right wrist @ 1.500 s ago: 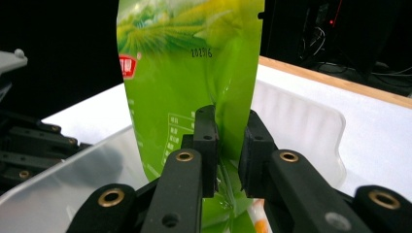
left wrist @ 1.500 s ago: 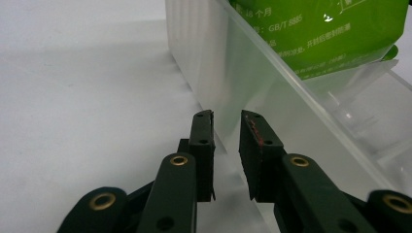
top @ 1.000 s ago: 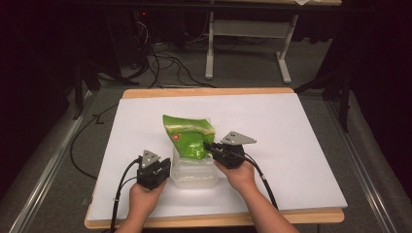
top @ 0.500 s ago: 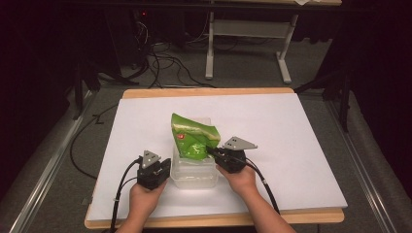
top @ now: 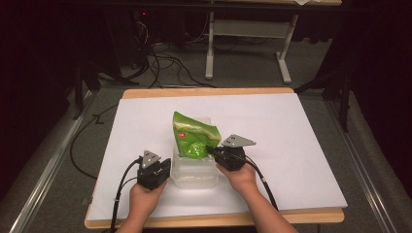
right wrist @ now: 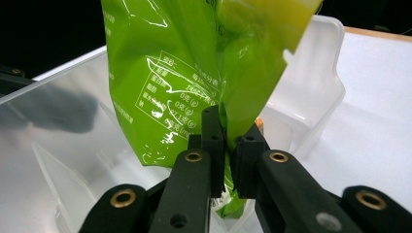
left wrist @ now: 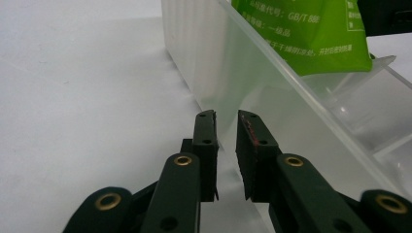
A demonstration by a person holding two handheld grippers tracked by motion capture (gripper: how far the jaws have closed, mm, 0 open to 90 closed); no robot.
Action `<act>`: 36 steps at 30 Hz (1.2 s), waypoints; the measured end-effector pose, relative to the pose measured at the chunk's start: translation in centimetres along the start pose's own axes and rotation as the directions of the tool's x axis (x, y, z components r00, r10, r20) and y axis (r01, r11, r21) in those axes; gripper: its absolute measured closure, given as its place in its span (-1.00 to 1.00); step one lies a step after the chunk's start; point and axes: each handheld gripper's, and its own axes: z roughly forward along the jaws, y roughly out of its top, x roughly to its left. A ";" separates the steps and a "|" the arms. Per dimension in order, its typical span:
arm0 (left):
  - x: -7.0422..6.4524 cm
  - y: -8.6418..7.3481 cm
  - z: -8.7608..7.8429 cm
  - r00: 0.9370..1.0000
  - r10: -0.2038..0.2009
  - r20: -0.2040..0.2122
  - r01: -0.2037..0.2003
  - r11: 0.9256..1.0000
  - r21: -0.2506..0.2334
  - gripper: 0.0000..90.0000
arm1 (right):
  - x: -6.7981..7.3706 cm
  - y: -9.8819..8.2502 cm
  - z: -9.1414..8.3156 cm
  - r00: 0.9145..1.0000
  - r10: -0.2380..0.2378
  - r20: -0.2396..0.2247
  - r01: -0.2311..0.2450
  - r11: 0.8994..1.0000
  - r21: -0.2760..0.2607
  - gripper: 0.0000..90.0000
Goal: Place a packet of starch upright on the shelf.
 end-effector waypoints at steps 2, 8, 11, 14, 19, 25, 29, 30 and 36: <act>0.0 0.0 0.1 1.000 -0.002 0.002 0.002 1.000 0.001 0.74 | 0.0 0.2 0.0 1.000 -0.006 -0.005 0.006 1.000 0.005 0.91; 0.0 0.0 0.1 1.000 -0.004 -0.001 0.004 1.000 0.005 0.73 | 0.0 -0.2 0.2 1.000 0.011 -0.015 -0.011 1.000 0.002 0.93; 0.3 0.2 -0.1 1.000 -0.015 -0.008 0.015 1.000 0.002 0.59 | 0.1 0.2 0.0 1.000 -0.002 -0.002 0.002 1.000 0.022 0.74; 0.6 0.4 -0.6 0.999 -0.004 -0.037 0.003 1.000 -0.021 0.44 | 0.0 0.7 -0.4 1.000 0.006 -0.005 -0.006 1.000 0.005 0.42; 1.2 0.8 -1.8 0.995 0.030 -0.094 -0.036 0.997 -0.062 0.25 | 0.0 1.3 -1.7 1.000 0.000 -0.011 0.000 1.000 -0.025 0.15; 2.4 1.3 -3.9 0.992 0.053 -0.116 -0.064 0.994 -0.093 0.20 | -0.6 1.4 -4.0 1.000 -0.006 0.016 0.007 0.999 -0.046 0.08; 3.3 1.3 -5.0 0.989 0.069 -0.128 -0.081 0.993 -0.089 0.17 | -2.5 0.8 -6.4 0.998 -0.002 0.062 0.004 0.999 -0.042 0.03; 3.6 1.4 -5.3 0.990 0.062 -0.130 -0.074 0.993 -0.091 0.16 | -3.1 0.6 -7.1 0.997 0.004 0.075 -0.001 0.999 -0.040 0.01; 5.6 1.4 -6.9 0.989 0.032 -0.146 -0.048 0.993 -0.107 0.12 | -6.9 -1.7 -12.0 0.982 0.052 0.183 -0.040 0.997 -0.069 -0.11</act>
